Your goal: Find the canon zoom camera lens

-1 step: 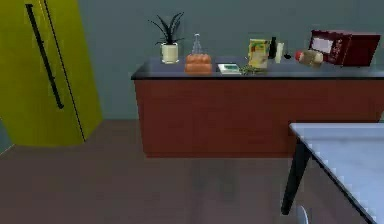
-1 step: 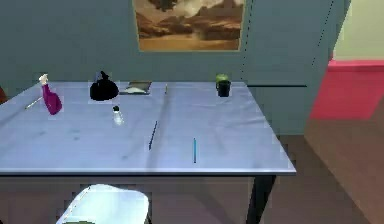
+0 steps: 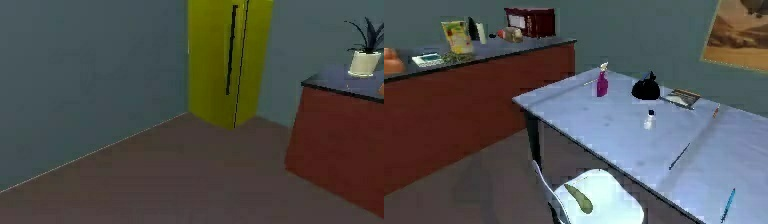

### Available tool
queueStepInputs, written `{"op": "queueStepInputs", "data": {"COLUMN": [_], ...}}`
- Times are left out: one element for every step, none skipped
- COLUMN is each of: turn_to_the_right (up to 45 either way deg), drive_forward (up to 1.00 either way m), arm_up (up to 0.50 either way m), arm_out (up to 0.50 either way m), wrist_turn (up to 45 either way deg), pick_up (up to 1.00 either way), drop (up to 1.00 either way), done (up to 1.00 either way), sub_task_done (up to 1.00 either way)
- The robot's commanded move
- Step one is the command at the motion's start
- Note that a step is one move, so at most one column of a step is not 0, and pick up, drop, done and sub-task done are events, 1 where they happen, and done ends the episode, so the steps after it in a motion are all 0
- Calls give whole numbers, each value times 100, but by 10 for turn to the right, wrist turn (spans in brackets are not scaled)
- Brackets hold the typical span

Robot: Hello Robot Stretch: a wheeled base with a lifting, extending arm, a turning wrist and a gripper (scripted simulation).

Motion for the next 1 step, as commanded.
{"op": "queueStepInputs", "data": {"turn_to_the_right": [-420], "drive_forward": [0], "arm_up": [0], "arm_out": [0], "wrist_turn": [0], "pick_up": [0], "drop": [0], "done": [0], "sub_task_done": [0]}}
